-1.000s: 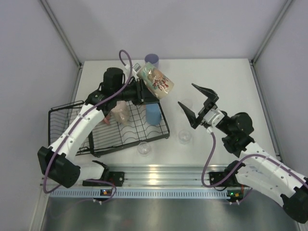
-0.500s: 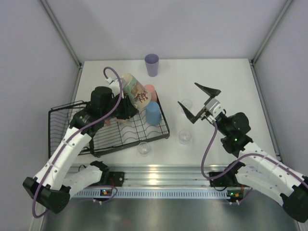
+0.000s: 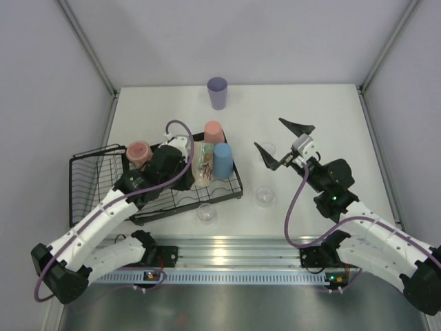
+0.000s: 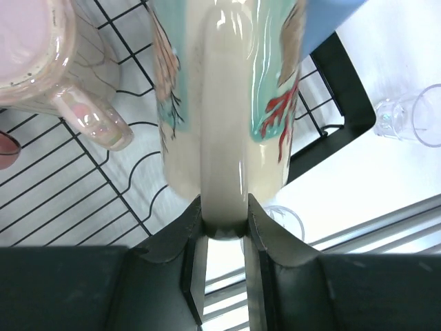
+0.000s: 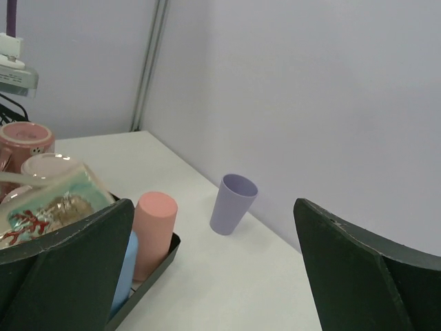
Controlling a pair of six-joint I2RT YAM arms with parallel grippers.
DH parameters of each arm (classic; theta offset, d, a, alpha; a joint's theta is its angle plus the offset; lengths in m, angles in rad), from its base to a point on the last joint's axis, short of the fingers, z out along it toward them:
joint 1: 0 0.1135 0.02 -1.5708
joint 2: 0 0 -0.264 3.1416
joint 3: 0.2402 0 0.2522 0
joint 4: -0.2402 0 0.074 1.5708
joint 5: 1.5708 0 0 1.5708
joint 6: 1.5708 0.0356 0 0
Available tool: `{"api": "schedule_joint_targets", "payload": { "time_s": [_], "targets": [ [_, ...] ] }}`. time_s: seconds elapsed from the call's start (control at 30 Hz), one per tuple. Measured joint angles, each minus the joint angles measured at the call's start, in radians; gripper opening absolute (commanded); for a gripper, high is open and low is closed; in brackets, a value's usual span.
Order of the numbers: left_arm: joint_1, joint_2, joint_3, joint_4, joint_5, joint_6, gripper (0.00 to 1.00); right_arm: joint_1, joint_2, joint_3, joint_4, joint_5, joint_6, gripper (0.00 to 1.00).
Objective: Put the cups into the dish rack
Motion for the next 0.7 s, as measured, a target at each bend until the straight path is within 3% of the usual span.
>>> {"api": "schedule_joint_targets", "payload": {
  "time_s": [0.5, 0.6, 0.7],
  "targets": [
    [-0.037, -0.064, -0.091, 0.0, -0.089, -0.059, 0.0, 0.0, 0.064, 0.024, -0.026, -0.013, 0.043, 0.99],
    [-0.038, -0.084, -0.091, -0.001, -0.089, -0.059, 0.0, 0.0, 0.13, 0.11, -0.084, -0.016, 0.151, 0.99],
    [-0.039, -0.109, -0.091, -0.002, -0.089, -0.058, 0.0, 0.0, 0.251, 0.311, -0.234, -0.016, 0.346, 0.99]
  ]
}}
